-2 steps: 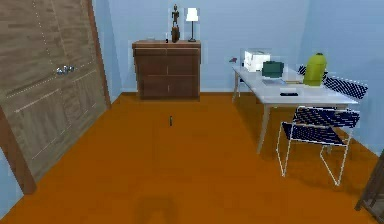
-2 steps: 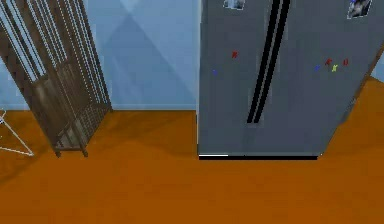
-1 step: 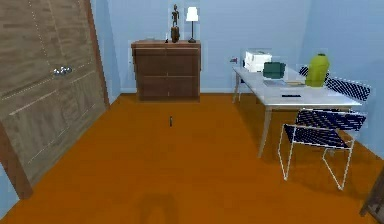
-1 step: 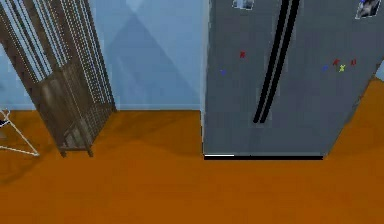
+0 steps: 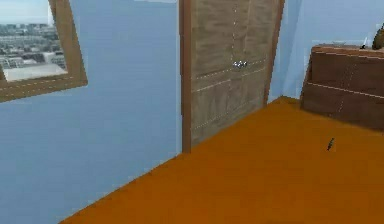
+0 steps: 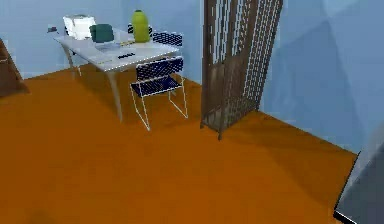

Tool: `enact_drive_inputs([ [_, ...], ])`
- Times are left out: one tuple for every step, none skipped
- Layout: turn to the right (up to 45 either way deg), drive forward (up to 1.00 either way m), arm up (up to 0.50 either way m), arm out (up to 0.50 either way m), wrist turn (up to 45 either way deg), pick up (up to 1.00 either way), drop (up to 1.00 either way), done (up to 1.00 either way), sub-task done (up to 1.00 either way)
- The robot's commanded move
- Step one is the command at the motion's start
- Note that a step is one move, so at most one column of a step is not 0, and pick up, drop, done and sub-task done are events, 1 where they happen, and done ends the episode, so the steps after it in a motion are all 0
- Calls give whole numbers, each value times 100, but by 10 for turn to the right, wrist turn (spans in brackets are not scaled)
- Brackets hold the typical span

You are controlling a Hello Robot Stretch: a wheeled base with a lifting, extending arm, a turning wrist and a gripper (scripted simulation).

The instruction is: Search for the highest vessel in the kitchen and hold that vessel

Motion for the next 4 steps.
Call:
enact_drive_inputs([
  [-390,0,0,0,0,0,0,0,0],
  [0,45,0,0,0,0,0,0,0],
  [-450,0,0,0,0,0,0,0,0],
  [-450,0,0,0,0,0,0,0,0],
])
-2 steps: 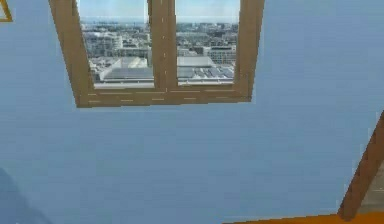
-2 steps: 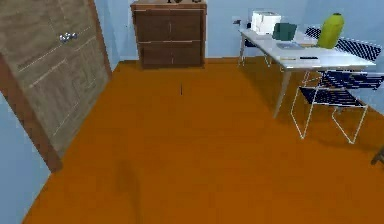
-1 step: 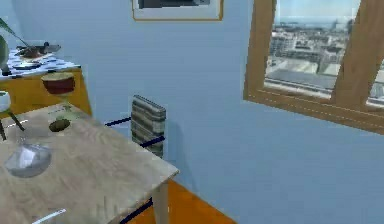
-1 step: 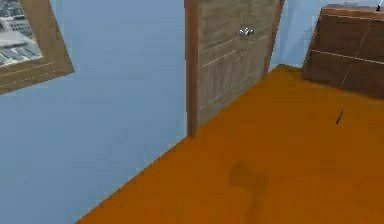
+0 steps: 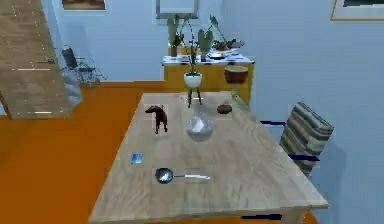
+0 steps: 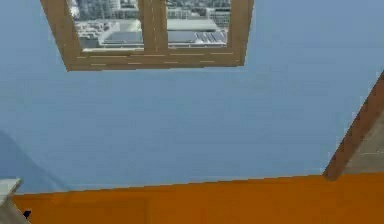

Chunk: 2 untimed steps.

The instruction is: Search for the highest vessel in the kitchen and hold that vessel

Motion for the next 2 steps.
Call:
enact_drive_inputs([
  [-450,0,0,0,0,0,0,0,0],
  [-60,0,0,0,0,0,0,0,0],
])
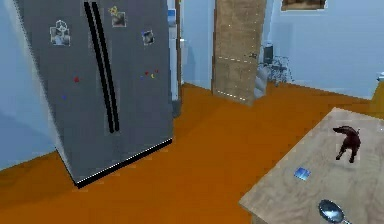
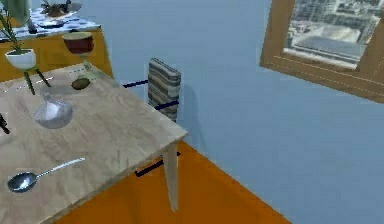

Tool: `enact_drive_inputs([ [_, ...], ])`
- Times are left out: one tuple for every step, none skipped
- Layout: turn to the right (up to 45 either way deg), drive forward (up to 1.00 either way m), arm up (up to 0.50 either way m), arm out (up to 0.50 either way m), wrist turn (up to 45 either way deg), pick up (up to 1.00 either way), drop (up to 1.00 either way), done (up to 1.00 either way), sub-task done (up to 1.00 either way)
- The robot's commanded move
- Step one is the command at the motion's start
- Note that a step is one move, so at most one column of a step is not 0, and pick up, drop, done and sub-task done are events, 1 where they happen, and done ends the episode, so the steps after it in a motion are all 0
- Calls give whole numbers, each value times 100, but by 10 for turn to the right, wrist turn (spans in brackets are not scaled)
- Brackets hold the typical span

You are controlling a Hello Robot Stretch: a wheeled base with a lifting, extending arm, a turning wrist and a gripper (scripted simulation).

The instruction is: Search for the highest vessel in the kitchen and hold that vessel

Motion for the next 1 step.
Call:
enact_drive_inputs([
  [0,60,0,0,0,0,0,0,0],
])
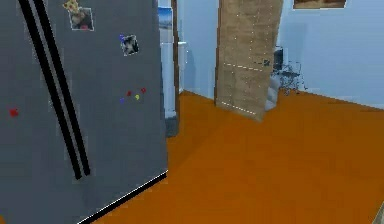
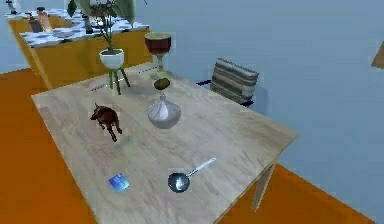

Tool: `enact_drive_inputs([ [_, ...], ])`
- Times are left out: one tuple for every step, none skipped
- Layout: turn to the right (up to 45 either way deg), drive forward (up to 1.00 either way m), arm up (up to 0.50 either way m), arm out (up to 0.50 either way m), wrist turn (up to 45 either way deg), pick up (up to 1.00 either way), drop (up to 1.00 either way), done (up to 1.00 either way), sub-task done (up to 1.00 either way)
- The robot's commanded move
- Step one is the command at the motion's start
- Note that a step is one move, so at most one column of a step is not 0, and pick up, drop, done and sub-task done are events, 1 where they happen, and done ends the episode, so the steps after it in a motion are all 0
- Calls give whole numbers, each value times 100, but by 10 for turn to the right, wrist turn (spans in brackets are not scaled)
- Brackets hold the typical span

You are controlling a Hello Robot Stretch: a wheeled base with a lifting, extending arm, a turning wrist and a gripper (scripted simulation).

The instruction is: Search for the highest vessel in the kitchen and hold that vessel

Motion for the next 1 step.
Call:
enact_drive_inputs([
  [-30,0,0,0,0,0,0,0,0],
])
